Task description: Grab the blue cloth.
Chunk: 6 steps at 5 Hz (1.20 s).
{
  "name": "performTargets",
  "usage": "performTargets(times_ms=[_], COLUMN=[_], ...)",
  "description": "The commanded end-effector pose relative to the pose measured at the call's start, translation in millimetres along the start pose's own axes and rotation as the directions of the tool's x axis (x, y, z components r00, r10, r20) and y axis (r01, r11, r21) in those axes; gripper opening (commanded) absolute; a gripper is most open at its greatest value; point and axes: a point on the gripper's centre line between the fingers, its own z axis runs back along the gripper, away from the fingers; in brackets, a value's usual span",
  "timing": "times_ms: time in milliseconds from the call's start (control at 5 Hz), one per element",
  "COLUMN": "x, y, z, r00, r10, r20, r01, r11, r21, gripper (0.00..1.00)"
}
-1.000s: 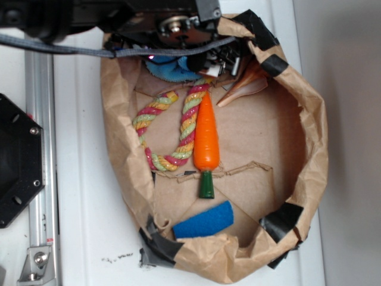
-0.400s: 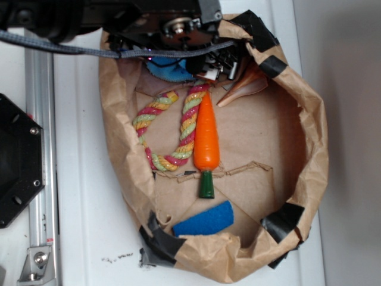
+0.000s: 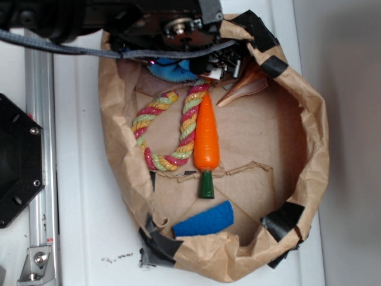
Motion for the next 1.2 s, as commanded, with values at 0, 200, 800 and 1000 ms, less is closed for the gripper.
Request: performTargets(times_ms=[0, 200, 800, 1000], x=[-21.4, -23.5, -23.8, -23.6], y=[-3.4, -1.3, 4.1, 1.2], z=[59.8, 71.9, 27.7, 25.5], r00=[0.997, 0.997, 0.960, 0.957], r10=[0.012, 0.031, 0.203, 0.215], r20=[-0.079, -0.072, 0.195, 0.193], r01=[-0.021, -0.040, -0.165, -0.177], r11=[0.994, 0.991, 0.967, 0.964], r21=[-0.112, -0.129, -0.195, -0.196], gripper=[1.00, 1.00, 1.00, 1.00])
